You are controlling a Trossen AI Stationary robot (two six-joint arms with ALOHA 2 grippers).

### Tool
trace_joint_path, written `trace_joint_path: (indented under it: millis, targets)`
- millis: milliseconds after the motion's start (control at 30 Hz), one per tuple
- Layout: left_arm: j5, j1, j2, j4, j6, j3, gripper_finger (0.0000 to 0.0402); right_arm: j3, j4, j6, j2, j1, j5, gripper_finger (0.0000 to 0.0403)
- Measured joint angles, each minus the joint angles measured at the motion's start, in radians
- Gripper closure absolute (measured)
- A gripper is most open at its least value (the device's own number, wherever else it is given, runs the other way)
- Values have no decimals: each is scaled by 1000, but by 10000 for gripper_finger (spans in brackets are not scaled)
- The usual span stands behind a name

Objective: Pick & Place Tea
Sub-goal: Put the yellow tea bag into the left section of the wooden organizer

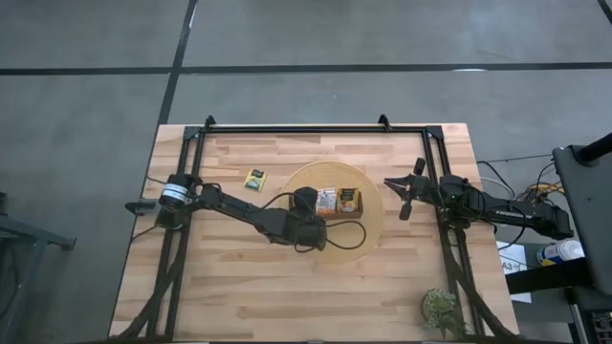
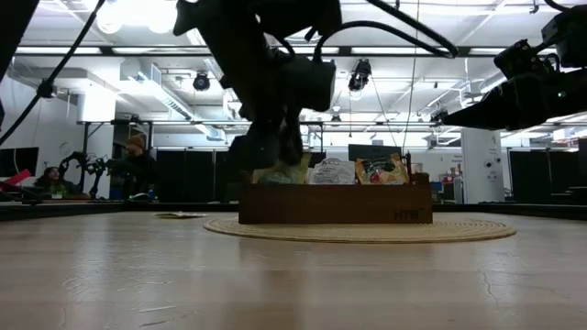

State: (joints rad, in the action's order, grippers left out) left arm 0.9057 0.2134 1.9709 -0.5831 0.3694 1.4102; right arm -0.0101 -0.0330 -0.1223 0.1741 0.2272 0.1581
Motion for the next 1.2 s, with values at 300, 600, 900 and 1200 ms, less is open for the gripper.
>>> trace_joint_path:
  millis: [300,600,900,1200]
  targets:
    - [4,5,0,-162,-150,69,217,0,0,0,0,0,0,369]
    - [-114,45,0,-186,-193,148,293,0,0,0,0,0,0,369]
    - [-208,28,9,-185,-205,95,400,0,0,6,0,0,-1,369]
    - [-197,-25,57,-165,-255,38,401,0,0,12,-1,0,0,369]
